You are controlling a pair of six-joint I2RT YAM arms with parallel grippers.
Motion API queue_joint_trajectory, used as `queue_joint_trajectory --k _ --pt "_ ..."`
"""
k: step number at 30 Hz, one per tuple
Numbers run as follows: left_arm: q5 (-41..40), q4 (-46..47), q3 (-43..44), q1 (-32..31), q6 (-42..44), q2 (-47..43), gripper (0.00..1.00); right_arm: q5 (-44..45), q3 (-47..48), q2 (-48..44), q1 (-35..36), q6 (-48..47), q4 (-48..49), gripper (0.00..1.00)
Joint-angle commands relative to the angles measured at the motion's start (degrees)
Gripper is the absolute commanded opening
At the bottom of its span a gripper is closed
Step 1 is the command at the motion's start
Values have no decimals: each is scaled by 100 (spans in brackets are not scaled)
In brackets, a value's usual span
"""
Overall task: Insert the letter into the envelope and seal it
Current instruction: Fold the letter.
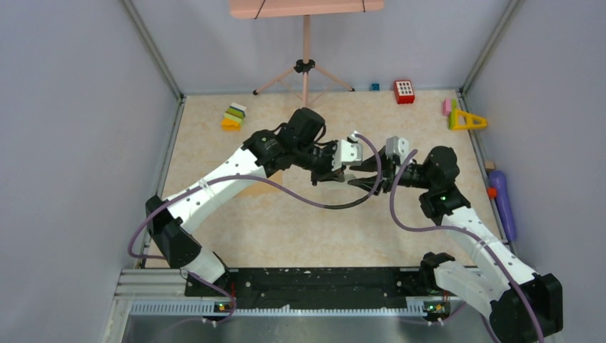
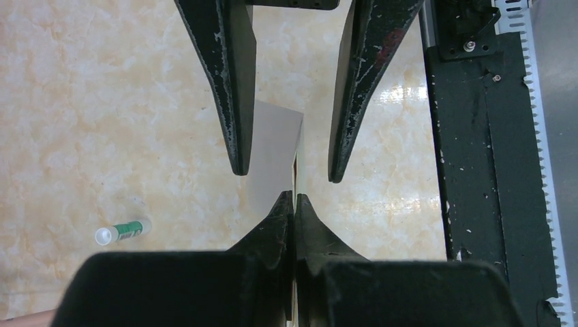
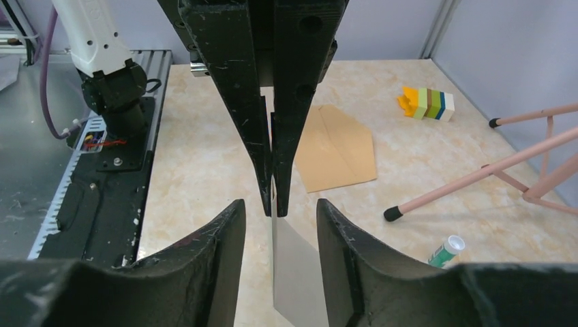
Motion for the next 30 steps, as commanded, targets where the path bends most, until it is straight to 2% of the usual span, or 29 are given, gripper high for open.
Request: queue_joint_trajectory --k 1,3,7,9,11,18,19,20,21,22,27,30 --pt "14 36 60 -5 64 -287 0 -85 66 -18 -23 -160 15 40" --pt "13 33 59 -7 62 -302 0 -95 66 -18 -24 -169 1 33" --pt "17 9 97 5 62 -338 0 -85 67 -20 -29 -252 -65 30" --pt "23 -8 110 13 60 -357 0 -95 67 -14 -38 -257 -78 19" --pt "38 -9 126 27 62 -369 0 -107 75 -17 -35 -255 -79 0" --pt "62 -9 137 65 53 -425 0 -159 66 -24 -43 -290 -91 0" --pt "64 -14 140 69 40 -438 0 -149 66 -23 -48 -295 -91 5" --pt "74 -17 138 79 40 -447 0 -148 66 -34 -46 -299 -100 17" --pt "71 -19 141 84 39 -458 0 -137 59 -30 -48 -306 -95 24" --pt "75 -18 145 87 42 -469 0 -138 58 -34 -53 -312 -92 25" --pt "121 -18 148 132 26 -513 0 -144 58 -40 -51 -318 -101 25" --pt "161 -18 148 154 26 -542 0 -160 49 -39 -59 -336 -109 20"
